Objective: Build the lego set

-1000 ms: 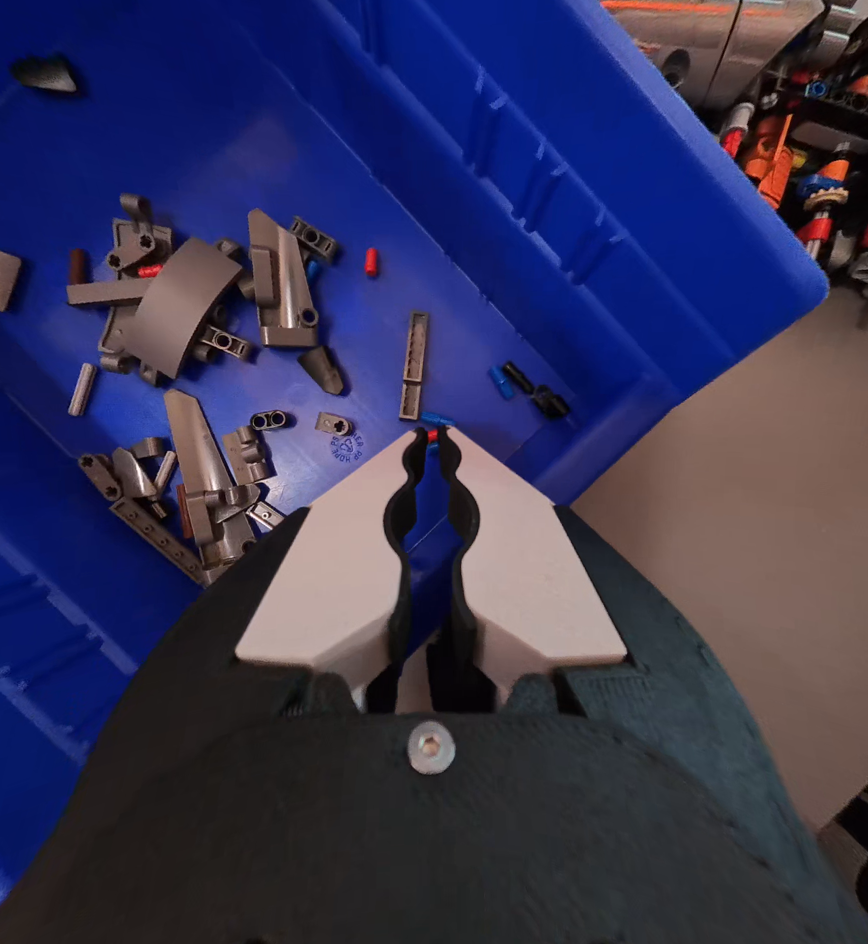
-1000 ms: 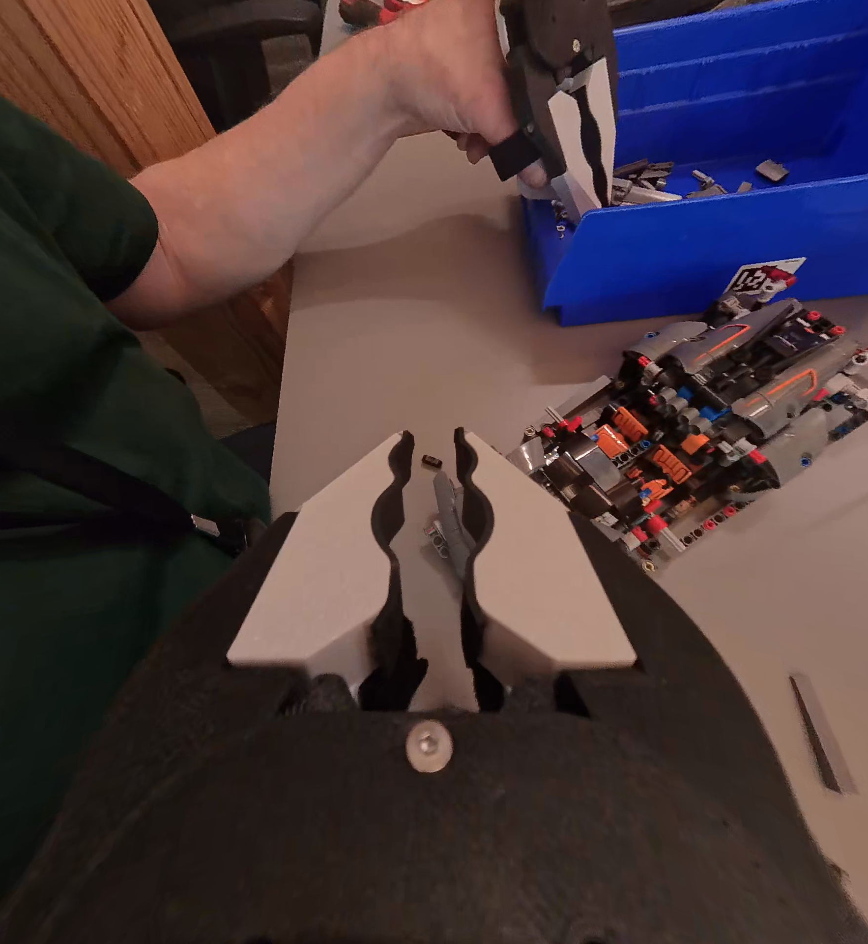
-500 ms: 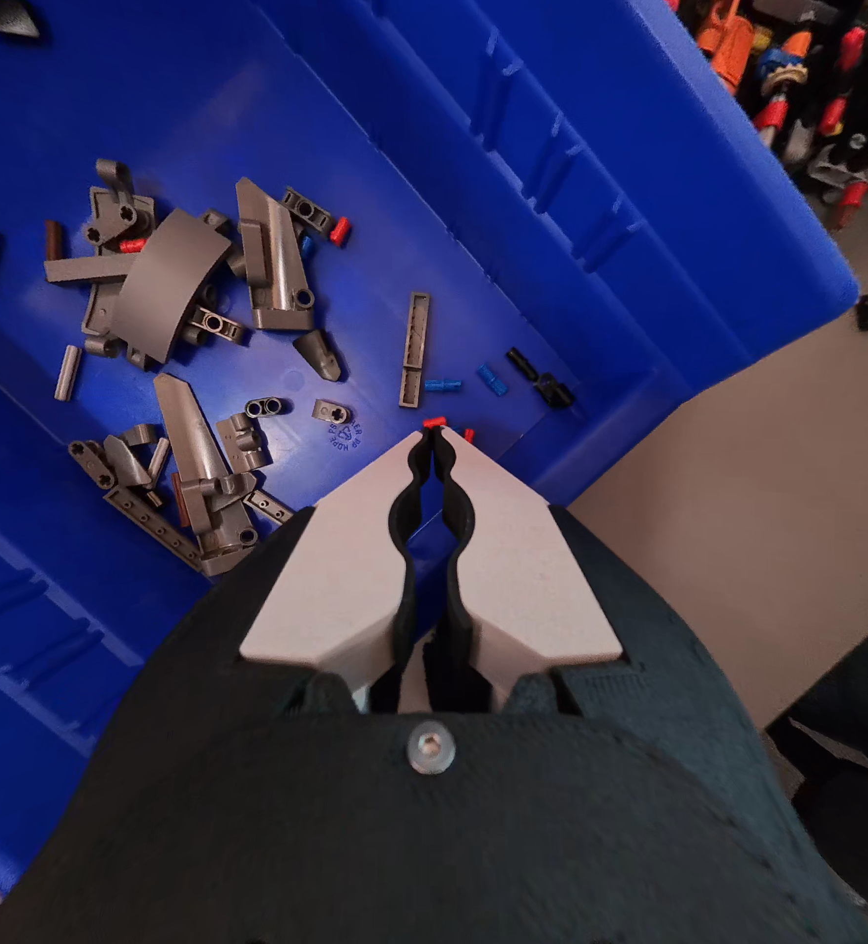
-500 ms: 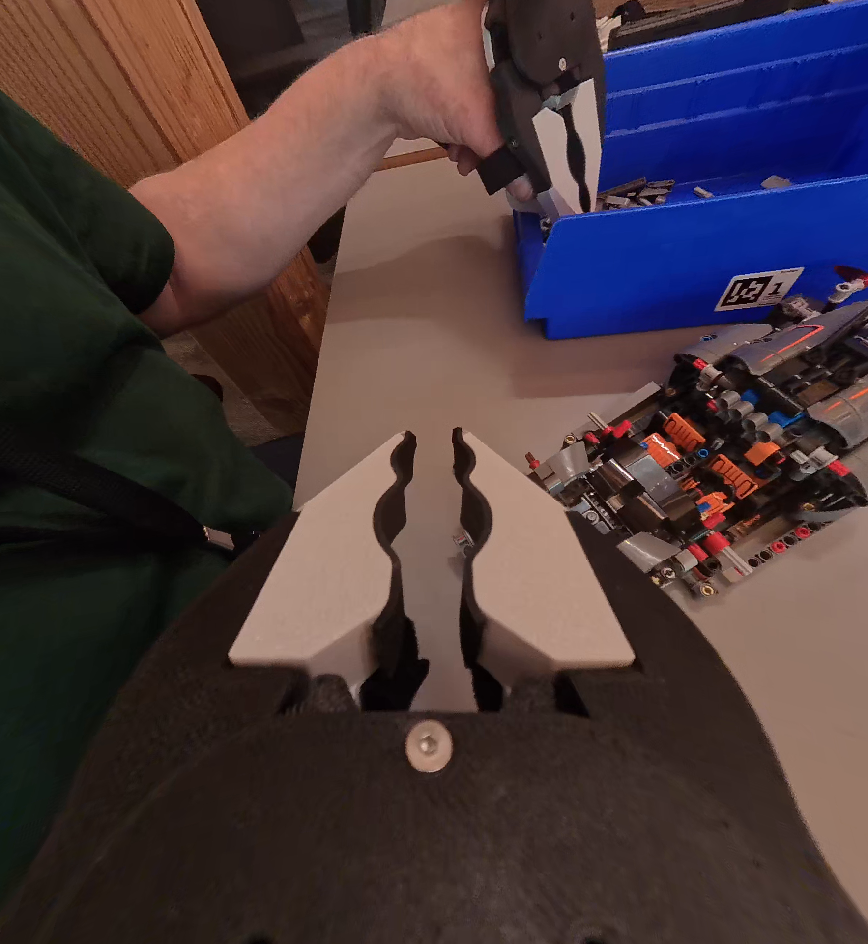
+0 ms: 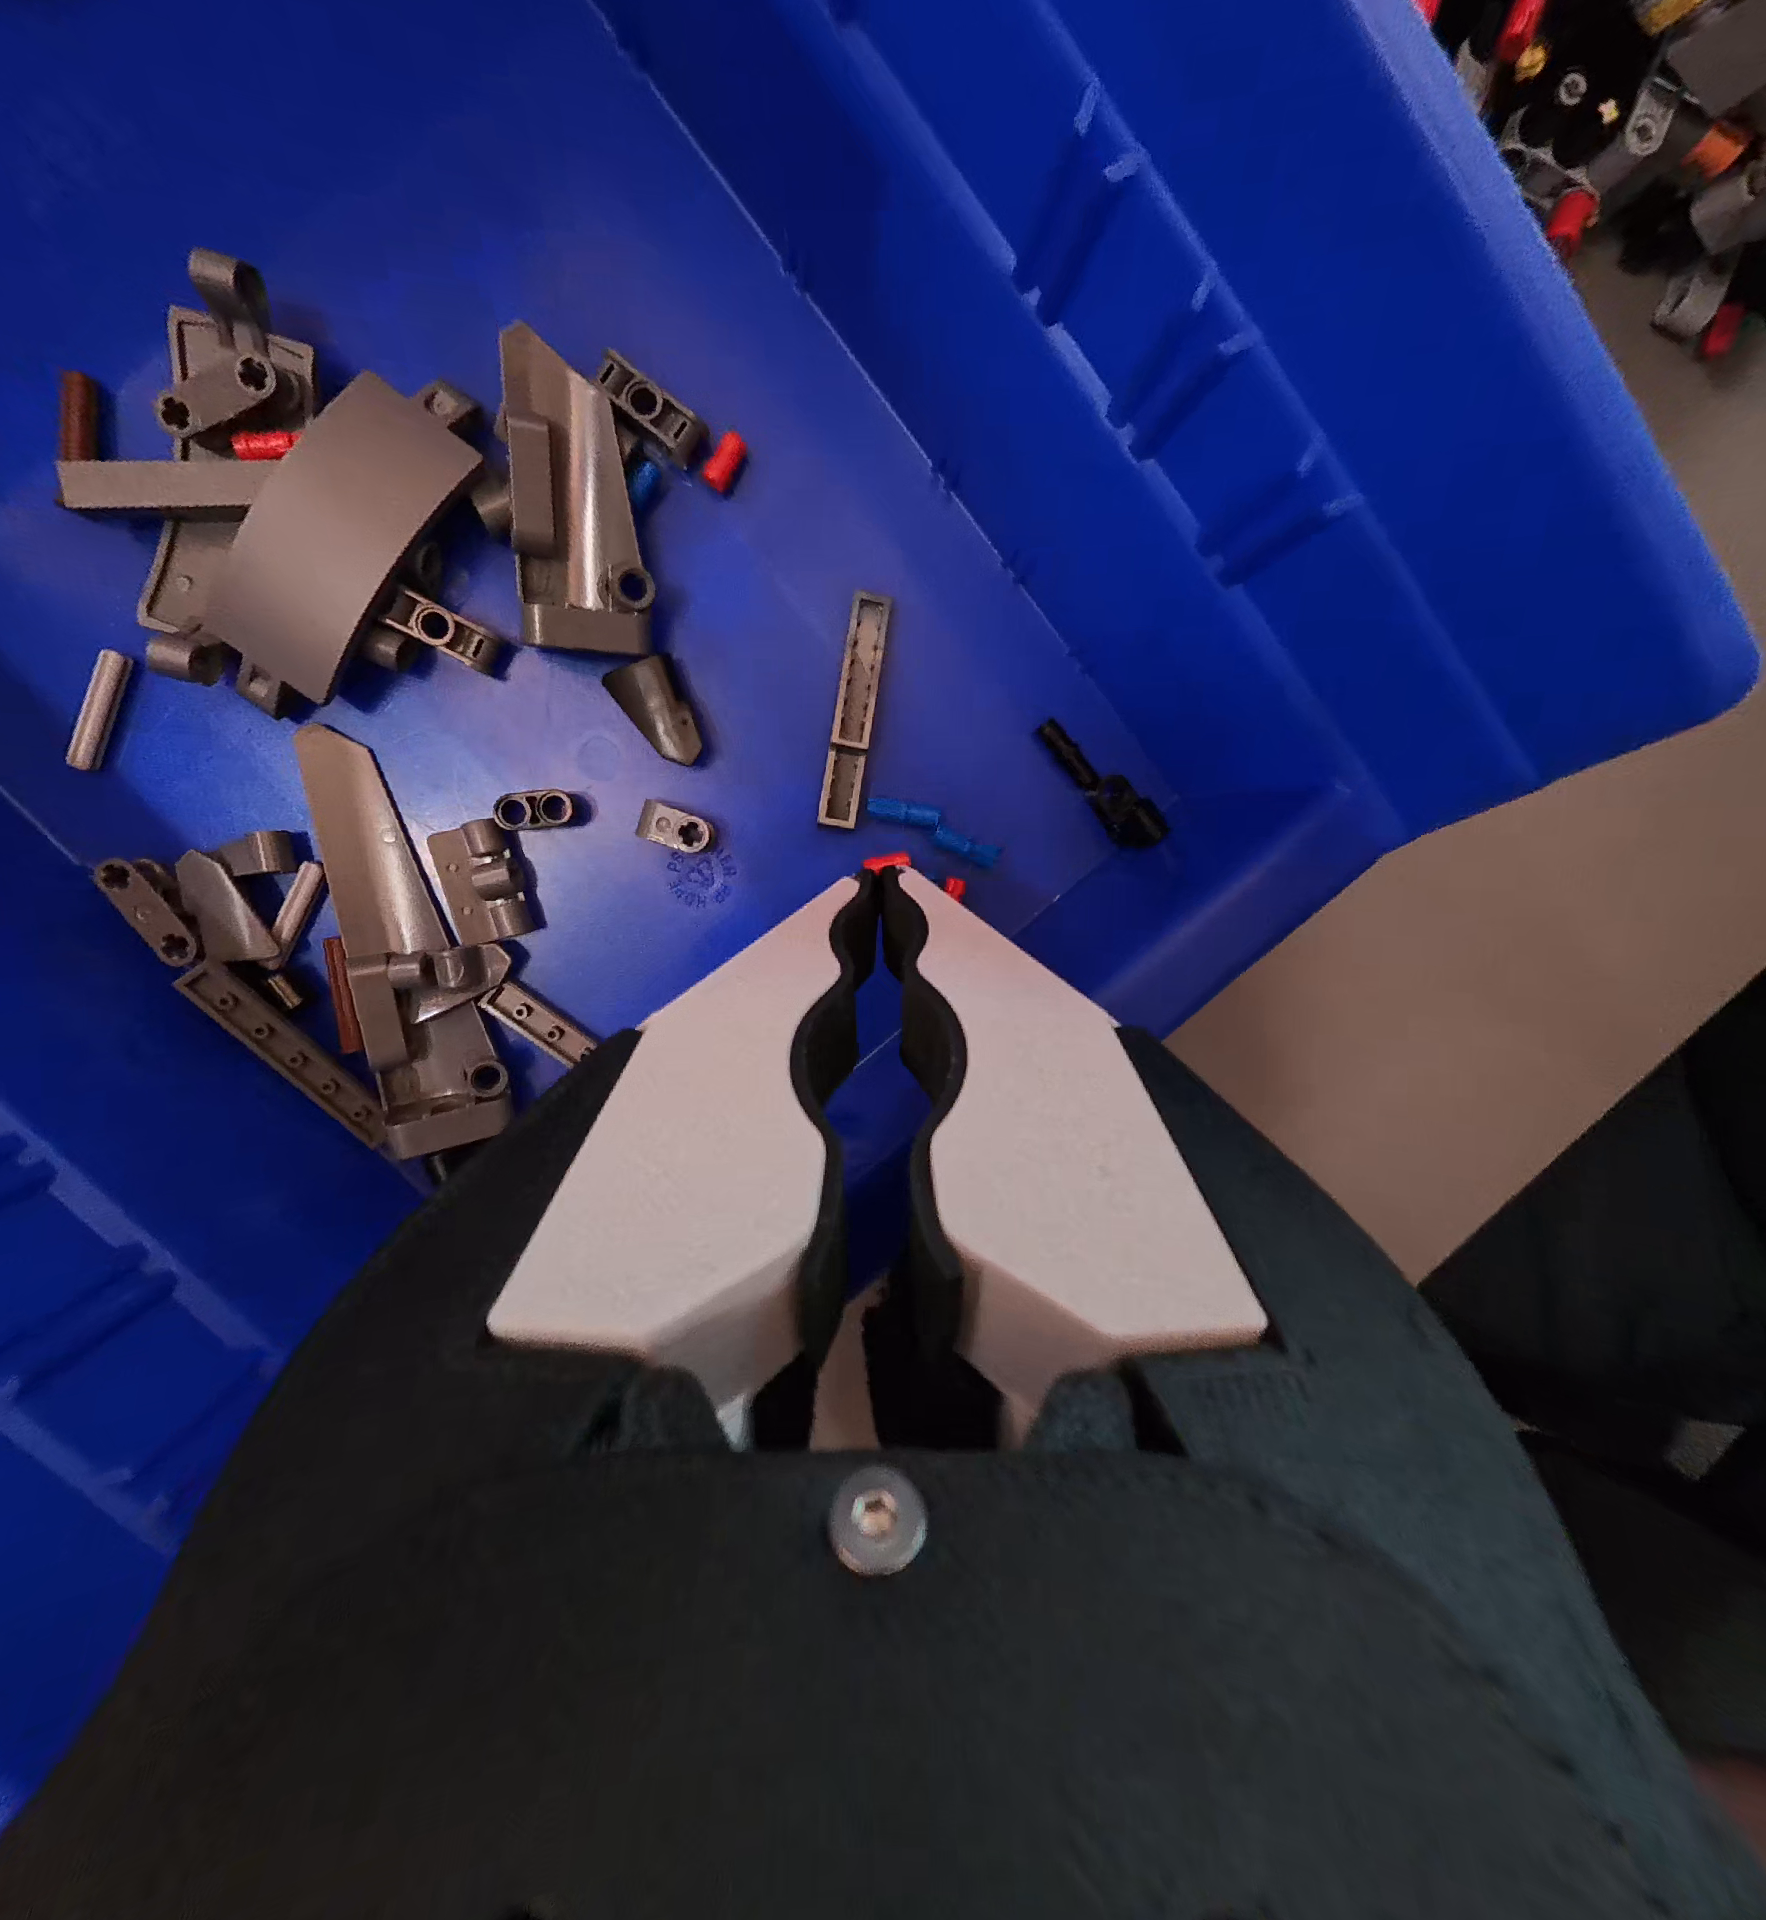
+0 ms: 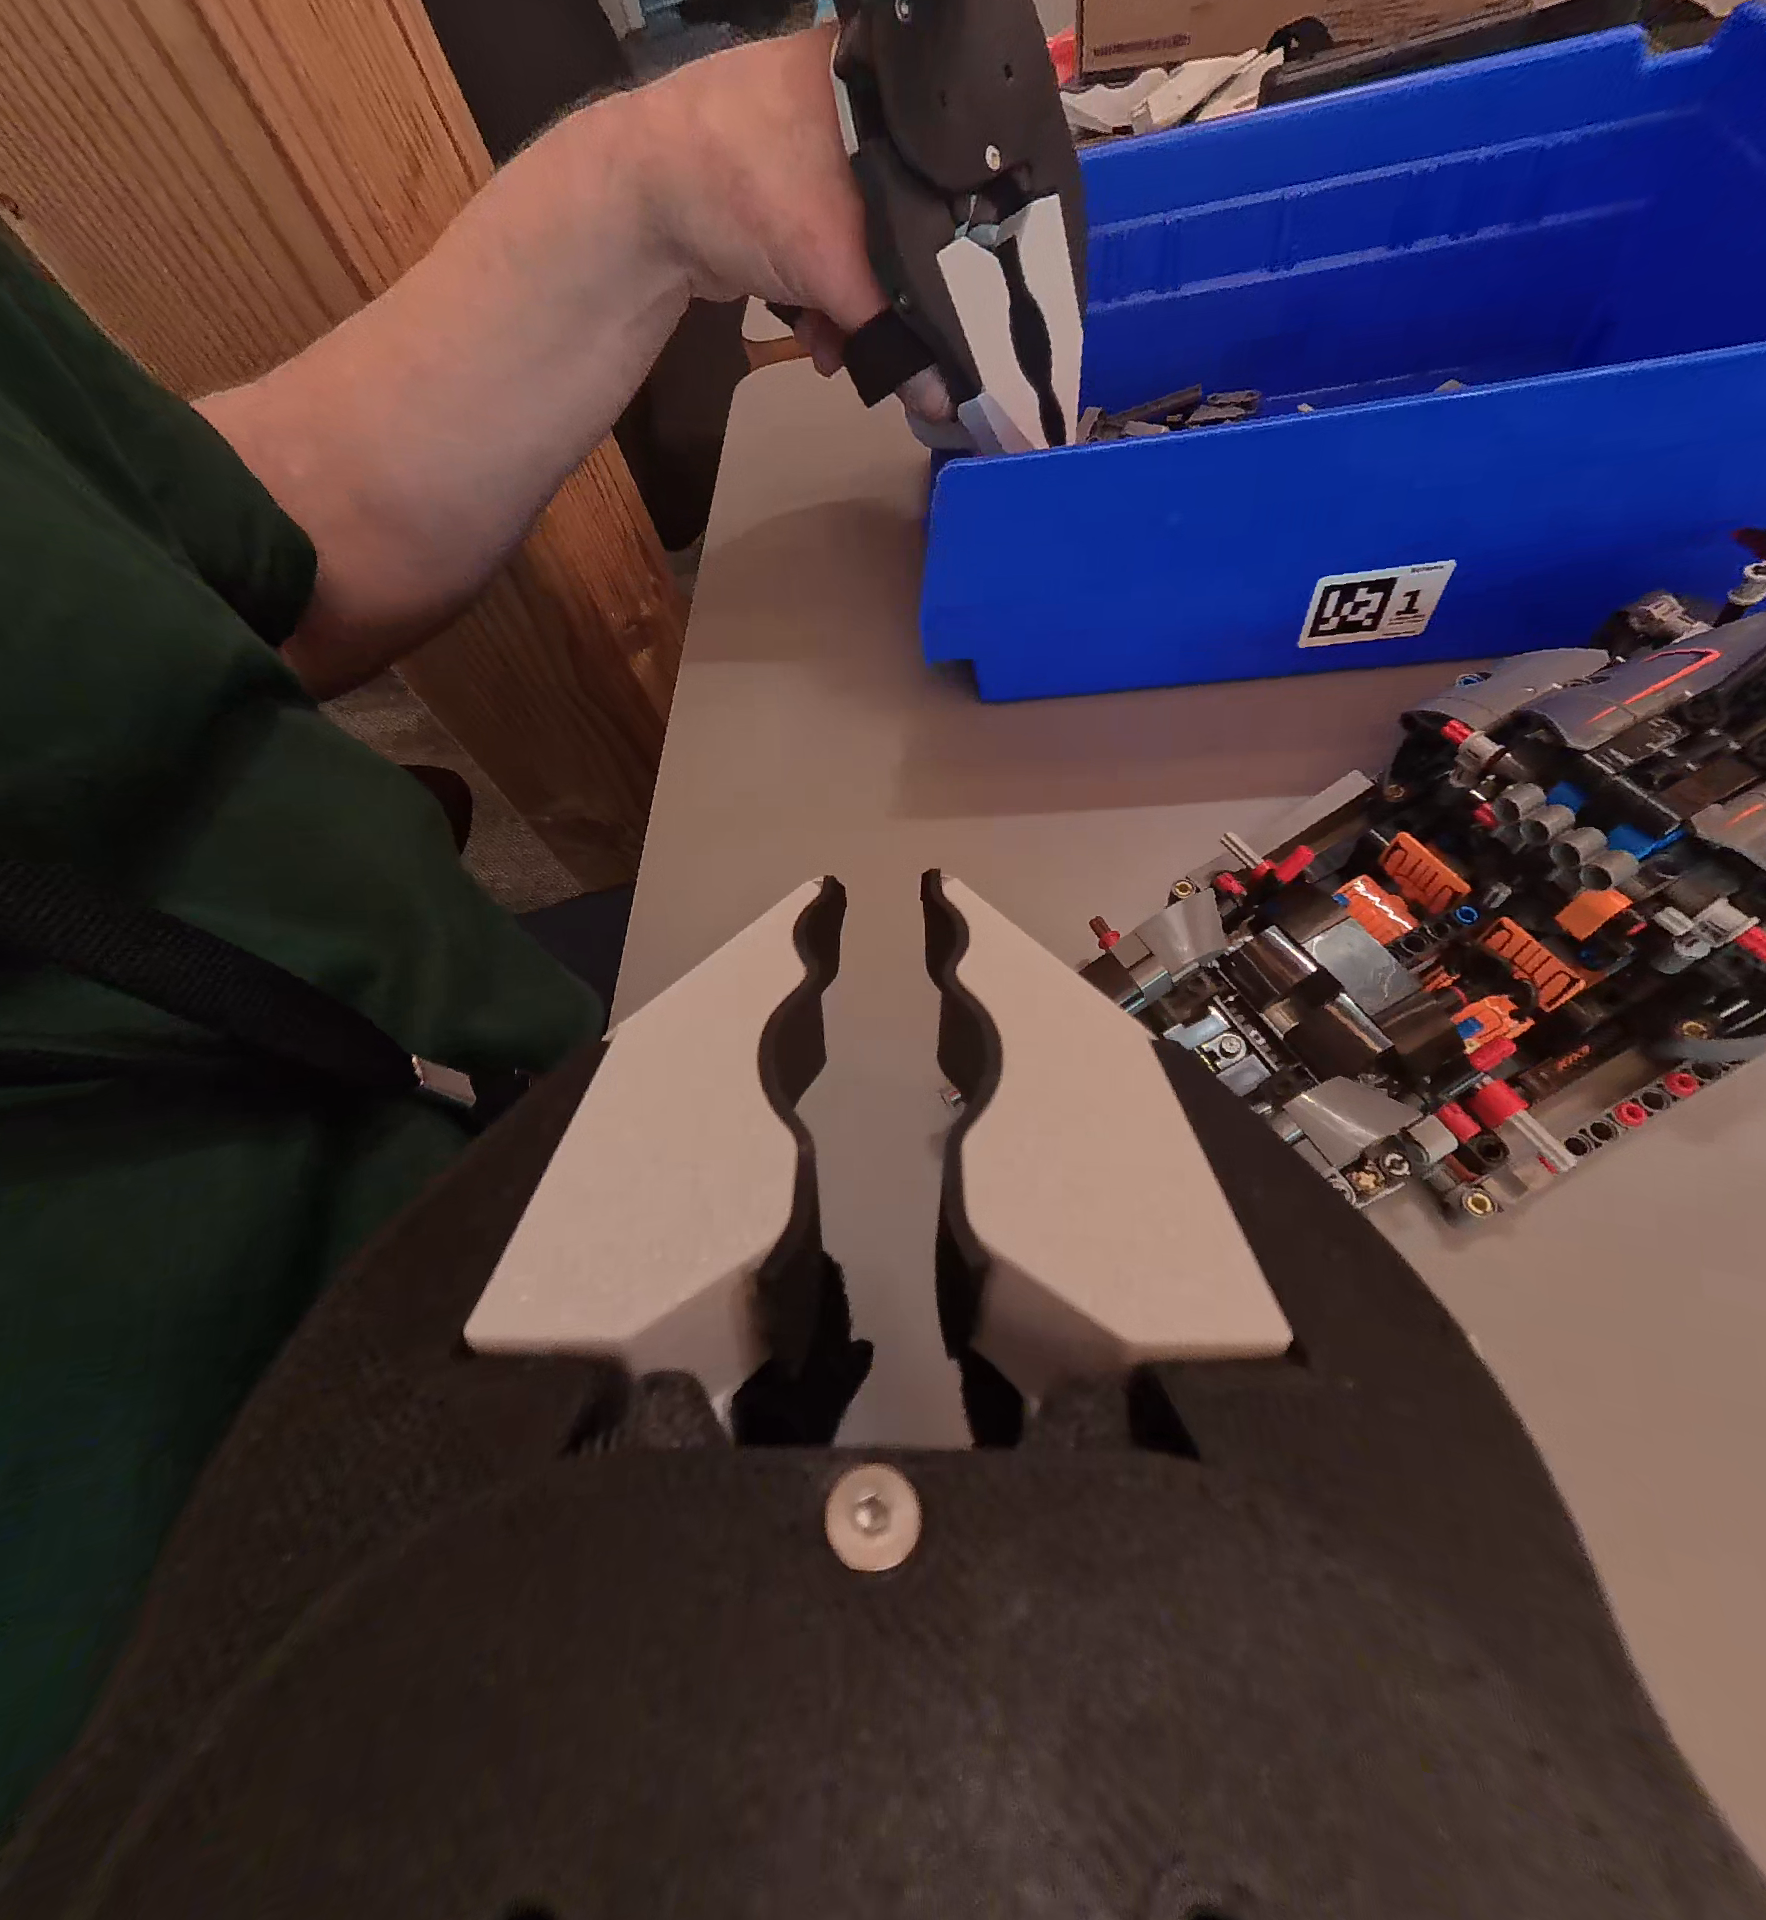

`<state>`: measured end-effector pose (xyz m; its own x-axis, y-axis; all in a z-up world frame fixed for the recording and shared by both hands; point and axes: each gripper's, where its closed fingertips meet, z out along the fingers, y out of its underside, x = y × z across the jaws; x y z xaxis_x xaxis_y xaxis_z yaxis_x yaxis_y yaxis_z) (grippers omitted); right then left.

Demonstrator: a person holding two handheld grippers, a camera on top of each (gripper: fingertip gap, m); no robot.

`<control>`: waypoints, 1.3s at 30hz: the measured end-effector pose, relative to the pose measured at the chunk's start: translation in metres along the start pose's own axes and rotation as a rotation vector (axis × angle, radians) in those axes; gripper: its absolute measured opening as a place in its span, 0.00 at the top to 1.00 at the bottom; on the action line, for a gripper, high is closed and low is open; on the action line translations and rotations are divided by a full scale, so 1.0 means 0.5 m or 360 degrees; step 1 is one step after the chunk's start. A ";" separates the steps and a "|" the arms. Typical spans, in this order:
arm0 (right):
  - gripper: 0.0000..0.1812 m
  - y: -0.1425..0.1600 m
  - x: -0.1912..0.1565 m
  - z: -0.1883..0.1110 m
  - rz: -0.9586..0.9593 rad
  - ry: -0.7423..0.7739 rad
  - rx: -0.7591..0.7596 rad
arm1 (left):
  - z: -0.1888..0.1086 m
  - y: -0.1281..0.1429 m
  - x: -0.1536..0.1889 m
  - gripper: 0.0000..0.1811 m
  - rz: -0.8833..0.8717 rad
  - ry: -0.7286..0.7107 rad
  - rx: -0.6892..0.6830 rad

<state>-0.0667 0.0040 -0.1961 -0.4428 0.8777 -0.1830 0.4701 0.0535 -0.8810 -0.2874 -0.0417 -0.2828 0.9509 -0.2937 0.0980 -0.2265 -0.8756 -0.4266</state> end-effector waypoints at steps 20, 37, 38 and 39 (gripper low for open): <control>0.91 0.018 0.015 -0.015 0.0018 0.0051 0.0019 | -0.095 -0.038 -0.054 0.95 -0.0060 -0.0313 0.0304; 0.91 0.031 0.008 0.012 -0.0015 0.0016 -0.0031 | -0.169 -0.003 -0.091 0.94 -0.0110 -0.0523 0.0333; 0.91 0.032 0.007 0.014 -0.0012 0.0010 -0.0033 | -0.161 -0.003 -0.091 0.94 -0.0095 -0.0523 0.0304; 0.91 0.033 0.007 0.017 -0.0011 0.0005 -0.0035 | -0.154 0.002 -0.096 0.94 -0.0083 -0.0546 0.0253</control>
<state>-0.0669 0.0038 -0.2148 -0.4436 0.8789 -0.1754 0.4835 0.0698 -0.8726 -0.3497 -0.0578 -0.2187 0.9818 -0.0810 -0.1720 -0.1658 -0.8077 -0.5658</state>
